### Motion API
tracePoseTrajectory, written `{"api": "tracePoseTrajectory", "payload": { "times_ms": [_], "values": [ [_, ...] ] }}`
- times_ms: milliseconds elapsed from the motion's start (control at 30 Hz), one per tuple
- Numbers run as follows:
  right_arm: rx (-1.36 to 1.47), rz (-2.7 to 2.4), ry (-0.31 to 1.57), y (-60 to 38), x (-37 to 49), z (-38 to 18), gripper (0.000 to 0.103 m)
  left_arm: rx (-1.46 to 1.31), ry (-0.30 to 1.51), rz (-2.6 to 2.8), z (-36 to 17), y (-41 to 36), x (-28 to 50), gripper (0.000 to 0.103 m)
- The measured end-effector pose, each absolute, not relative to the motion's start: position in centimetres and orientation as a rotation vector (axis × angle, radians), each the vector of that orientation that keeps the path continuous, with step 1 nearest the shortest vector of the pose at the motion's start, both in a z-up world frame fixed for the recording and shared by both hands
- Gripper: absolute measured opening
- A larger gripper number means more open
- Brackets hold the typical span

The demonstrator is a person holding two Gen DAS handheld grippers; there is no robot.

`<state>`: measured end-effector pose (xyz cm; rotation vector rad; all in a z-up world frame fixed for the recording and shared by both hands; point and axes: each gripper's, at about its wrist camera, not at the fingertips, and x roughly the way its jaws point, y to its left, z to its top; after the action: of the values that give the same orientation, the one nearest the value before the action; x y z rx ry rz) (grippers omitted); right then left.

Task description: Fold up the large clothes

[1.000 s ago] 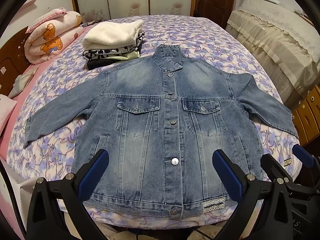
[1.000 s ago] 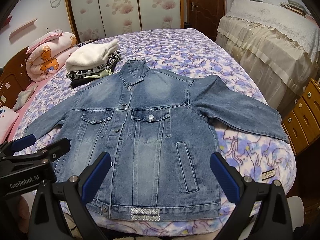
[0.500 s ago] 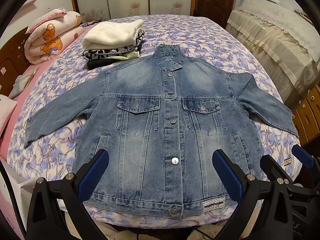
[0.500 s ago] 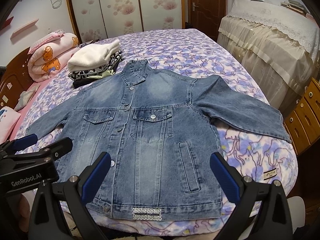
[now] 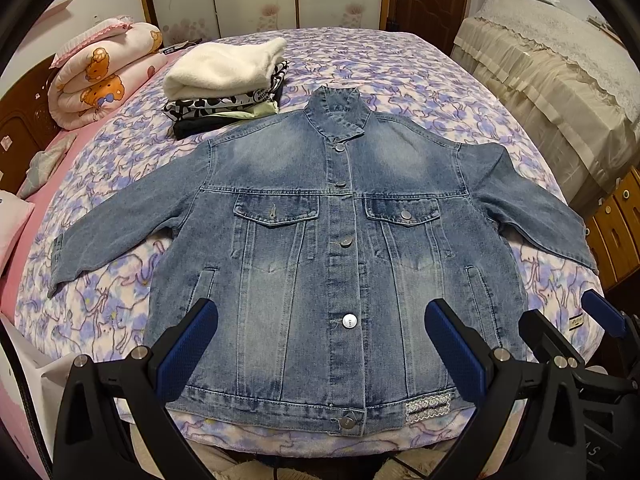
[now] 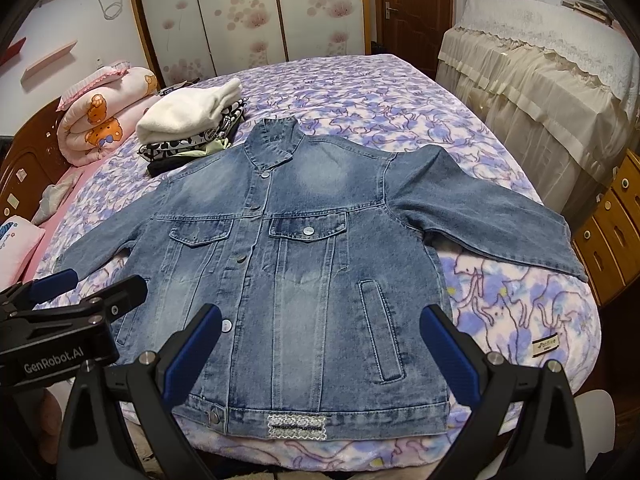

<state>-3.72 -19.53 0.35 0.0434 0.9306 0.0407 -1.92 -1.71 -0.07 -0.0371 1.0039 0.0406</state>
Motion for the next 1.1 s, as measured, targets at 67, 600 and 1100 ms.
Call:
{"api": "tracePoseTrajectory", "payload": {
  "times_ms": [67, 600, 1100],
  "values": [
    [0.042, 0.04, 0.93, -19.5, -3.7, 0.4, 0.1, -0.037, 1.004, 0.041, 0.0, -1.7, -1.9, 0.102],
    [-0.001, 0.027, 0.894, -22.0, -2.1, 1.2, 0.093, 0.049, 0.956, 0.001, 1.0, -4.4, 1.2, 0.102],
    [0.079, -0.304, 0.792, -37.0, -0.6, 3.5, 0.093, 0.138, 0.695, -0.209, 5.9, -14.2, 7.9, 0.102]
  ]
}}
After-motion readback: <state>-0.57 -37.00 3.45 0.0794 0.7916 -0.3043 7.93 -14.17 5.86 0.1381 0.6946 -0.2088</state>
